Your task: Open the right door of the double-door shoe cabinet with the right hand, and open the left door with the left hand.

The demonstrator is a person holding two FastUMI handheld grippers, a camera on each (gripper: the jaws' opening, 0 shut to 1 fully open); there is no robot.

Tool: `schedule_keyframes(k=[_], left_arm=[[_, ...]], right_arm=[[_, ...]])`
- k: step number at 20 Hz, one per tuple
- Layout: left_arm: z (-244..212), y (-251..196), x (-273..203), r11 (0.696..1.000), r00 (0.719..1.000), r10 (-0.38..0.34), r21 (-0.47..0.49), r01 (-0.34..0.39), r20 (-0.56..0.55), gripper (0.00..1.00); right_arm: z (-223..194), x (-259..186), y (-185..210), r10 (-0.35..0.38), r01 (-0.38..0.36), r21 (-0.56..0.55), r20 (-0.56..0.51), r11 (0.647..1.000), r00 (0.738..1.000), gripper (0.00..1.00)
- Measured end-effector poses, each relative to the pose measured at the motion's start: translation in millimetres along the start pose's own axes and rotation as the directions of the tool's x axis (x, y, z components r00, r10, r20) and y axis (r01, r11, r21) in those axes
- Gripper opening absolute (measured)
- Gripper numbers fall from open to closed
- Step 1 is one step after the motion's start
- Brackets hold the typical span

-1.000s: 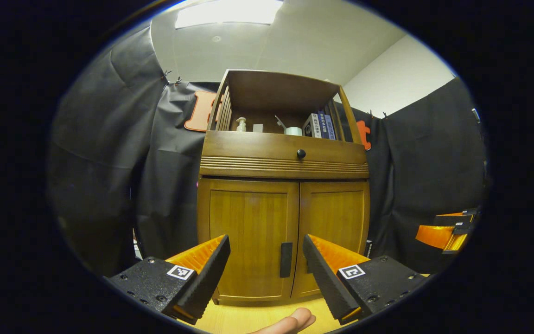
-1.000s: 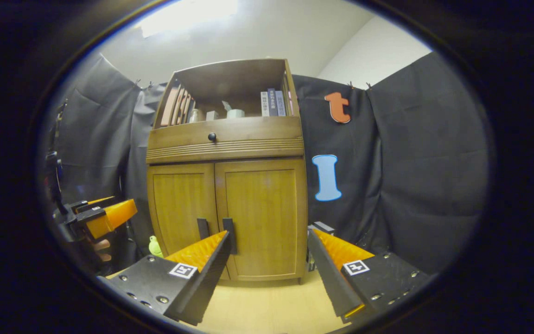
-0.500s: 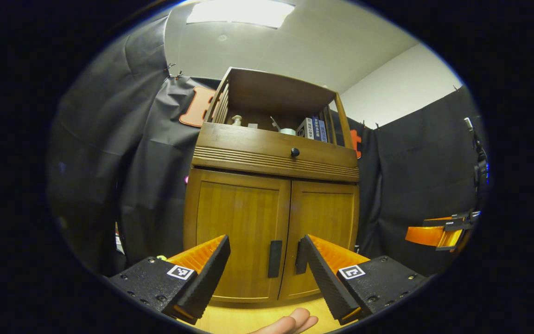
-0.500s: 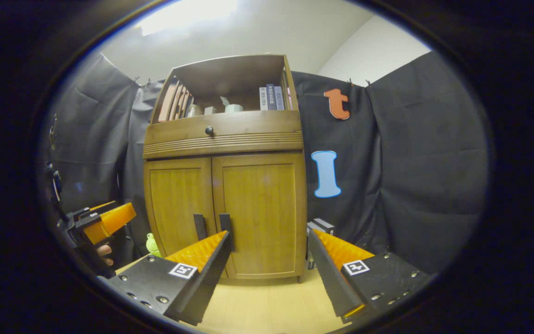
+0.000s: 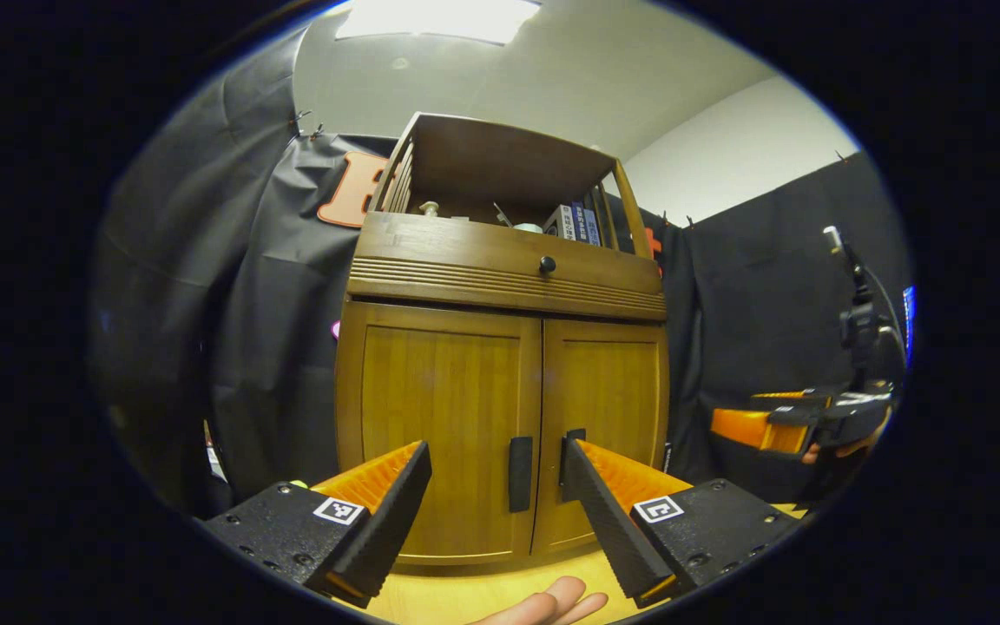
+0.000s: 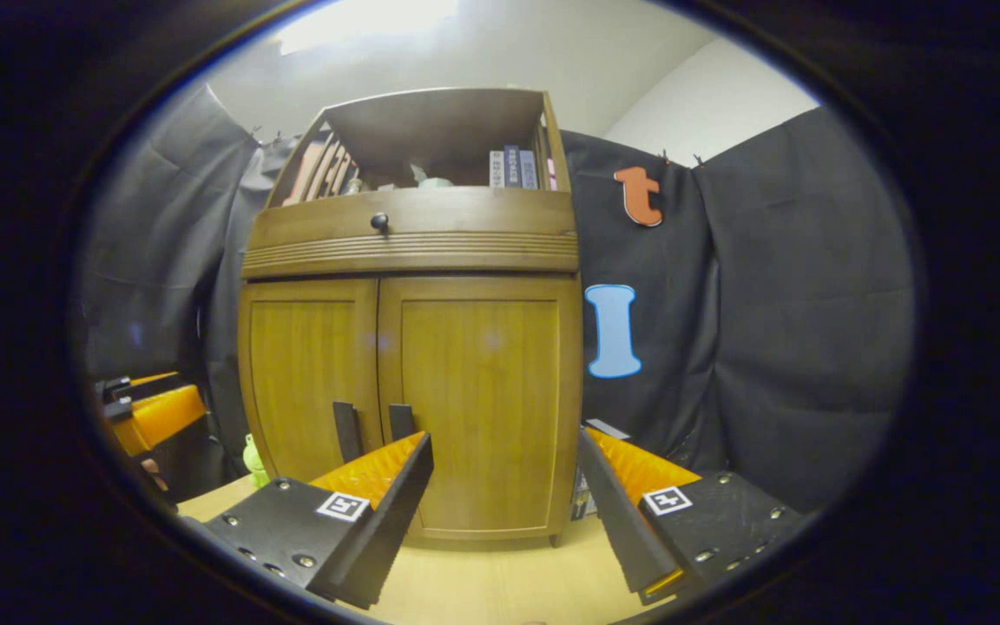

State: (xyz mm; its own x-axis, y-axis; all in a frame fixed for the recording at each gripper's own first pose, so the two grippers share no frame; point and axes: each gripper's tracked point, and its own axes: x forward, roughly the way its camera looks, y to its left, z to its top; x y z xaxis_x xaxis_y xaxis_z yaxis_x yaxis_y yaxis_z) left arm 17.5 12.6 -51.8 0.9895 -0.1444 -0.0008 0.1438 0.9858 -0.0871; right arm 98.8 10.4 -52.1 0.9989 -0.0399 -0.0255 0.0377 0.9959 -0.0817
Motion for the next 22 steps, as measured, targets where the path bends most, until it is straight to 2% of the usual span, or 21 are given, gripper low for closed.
schedule_keyframes(k=[1,2,3,5,6,9,11,13,14,16,19,20,21,22], left_arm=[[0.3,7.0,0.7,1.0,1.0,0.015,-0.009,-0.015,-0.004,0.95],[0.9,15.0,1.9,1.0,1.0,0.021,-0.008,-0.021,-0.006,0.95],[1.5,17.8,5.5,1.0,1.0,0.019,-0.001,-0.019,-0.004,0.95],[0.7,27.8,10.3,1.0,1.0,0.014,0.013,-0.014,-0.007,0.97],[-1.4,34.2,12.5,1.0,1.0,0.018,0.009,-0.018,-0.017,0.95],[-4.5,50.6,17.6,0.998,0.998,0.046,-0.029,-0.047,-0.038,0.95],[-4.0,57.1,22.1,0.998,0.998,0.059,-0.033,-0.06,-0.036,0.97],[-3.8,54.8,23.6,0.999,0.999,0.037,-0.018,-0.038,-0.032,0.95],[-3.4,53.7,24.5,1.0,0.999,0.021,-0.009,-0.021,-0.031,0.95],[-9.0,54.9,26.6,1.0,0.999,0.002,-0.017,-0.003,-0.044,0.95],[-12.1,63.1,28.7,0.999,0.998,0.016,-0.027,-0.017,-0.057,0.97],[-12.0,64.9,29.2,0.999,0.998,0.019,-0.025,-0.02,-0.058,0.95],[-11.1,66.7,29.5,0.999,0.998,0.022,-0.026,-0.023,-0.056,0.95],[-11.2,67.9,29.5,0.999,0.998,0.023,-0.031,-0.025,-0.055,0.95]], right_arm=[[-7.7,11.3,1.9,-0.003,0.003,-0.003,-0.017,1.0,1.0,0.94],[-15.0,22.3,5.9,-0.002,0.001,-0.002,-0.033,1.0,0.999,0.94],[-22.1,32.8,9.2,-0.002,0.002,-0.001,-0.047,1.0,0.999,0.99],[-34.6,51.7,19.2,0.008,-0.008,-0.003,-0.075,1.0,0.997,1.0],[-39.2,60.0,27.2,0.023,-0.023,-0.002,-0.083,1.0,0.996,0.95],[-52.1,82.0,56.9,0.086,-0.088,-0.009,-0.106,0.996,0.991,0.95],[-60.4,93.1,74.6,0.118,-0.119,-0.001,-0.111,0.993,0.987,0.99],[-61.6,106.7,90.2,0.134,-0.134,0.006,-0.099,0.991,0.986,0.95],[-64.5,115.7,95.9,0.13,-0.131,-0.006,-0.111,0.991,0.985,1.0],[-68.7,132.9,101.8,0.087,-0.094,-0.045,-0.125,0.995,0.988,0.98],[-72.5,158.0,131.6,0.13,-0.134,-0.019,-0.133,0.991,0.983,0.98],[-77.1,167.9,134.4,0.108,-0.113,-0.025,-0.15,0.993,0.983,0.95],[-87.5,168.1,133.3,0.086,-0.093,-0.031,-0.175,0.995,0.981,0.98],[-98.6,167.3,139.0,0.107,-0.115,-0.028,-0.218,0.993,0.97,0.94]])
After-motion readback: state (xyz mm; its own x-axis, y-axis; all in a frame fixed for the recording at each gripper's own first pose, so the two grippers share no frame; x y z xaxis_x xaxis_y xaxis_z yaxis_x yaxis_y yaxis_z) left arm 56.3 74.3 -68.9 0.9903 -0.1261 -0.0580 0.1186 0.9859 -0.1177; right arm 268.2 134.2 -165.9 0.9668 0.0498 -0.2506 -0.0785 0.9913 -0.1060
